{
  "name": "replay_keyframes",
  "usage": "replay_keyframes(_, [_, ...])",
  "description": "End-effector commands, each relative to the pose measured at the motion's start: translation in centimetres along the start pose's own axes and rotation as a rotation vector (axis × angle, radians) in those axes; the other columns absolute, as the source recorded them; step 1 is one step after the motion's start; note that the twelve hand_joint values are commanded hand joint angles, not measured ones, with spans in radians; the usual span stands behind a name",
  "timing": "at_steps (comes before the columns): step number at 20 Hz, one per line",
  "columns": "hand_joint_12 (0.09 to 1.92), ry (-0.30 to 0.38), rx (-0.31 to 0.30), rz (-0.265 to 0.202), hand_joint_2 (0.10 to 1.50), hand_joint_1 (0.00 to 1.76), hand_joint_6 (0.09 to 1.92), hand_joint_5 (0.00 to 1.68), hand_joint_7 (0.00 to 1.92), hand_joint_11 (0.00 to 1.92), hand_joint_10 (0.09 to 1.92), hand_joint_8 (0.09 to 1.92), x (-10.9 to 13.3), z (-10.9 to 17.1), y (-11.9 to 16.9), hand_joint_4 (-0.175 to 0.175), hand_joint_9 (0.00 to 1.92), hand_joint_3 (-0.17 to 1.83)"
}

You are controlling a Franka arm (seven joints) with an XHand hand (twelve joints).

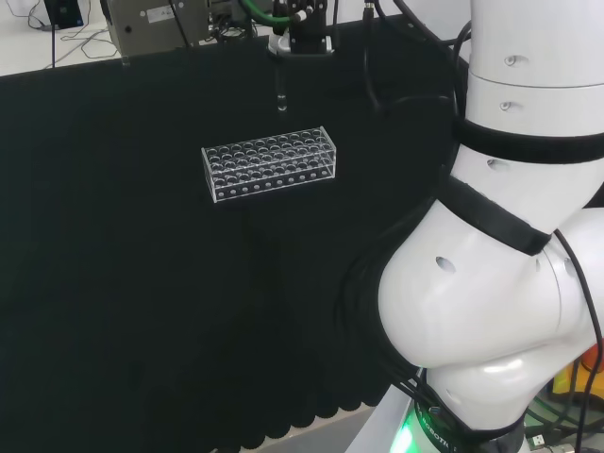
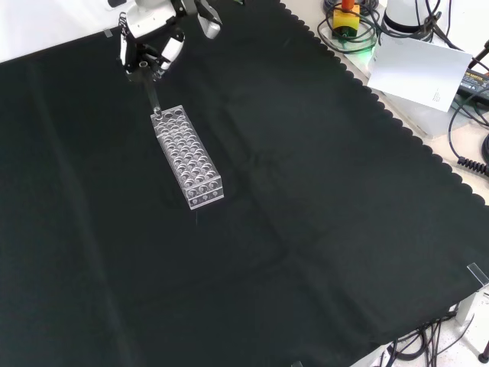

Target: Put the test tube back in the rack.

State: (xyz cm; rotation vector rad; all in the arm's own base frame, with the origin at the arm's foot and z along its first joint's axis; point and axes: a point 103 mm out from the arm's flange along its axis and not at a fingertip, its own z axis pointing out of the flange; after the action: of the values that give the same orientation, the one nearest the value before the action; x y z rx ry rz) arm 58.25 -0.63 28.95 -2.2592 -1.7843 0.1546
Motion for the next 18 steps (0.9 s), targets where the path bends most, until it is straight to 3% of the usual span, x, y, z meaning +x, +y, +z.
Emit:
replay_keyframes(1, [0.90,0.019,0.009,-0.006,1.06,1.40,0.52,1.05,1.10,1.26,0.88,1.15,0.3,0.6,0.4,-0.175,1.08,0.00])
replay_keyframes(18, [0.90,0.060,0.049,0.018,1.06,1.40,0.52,1.05,1.09,1.26,0.88,1.15,0.4,3.5,1.0,-0.175,1.08,0.00])
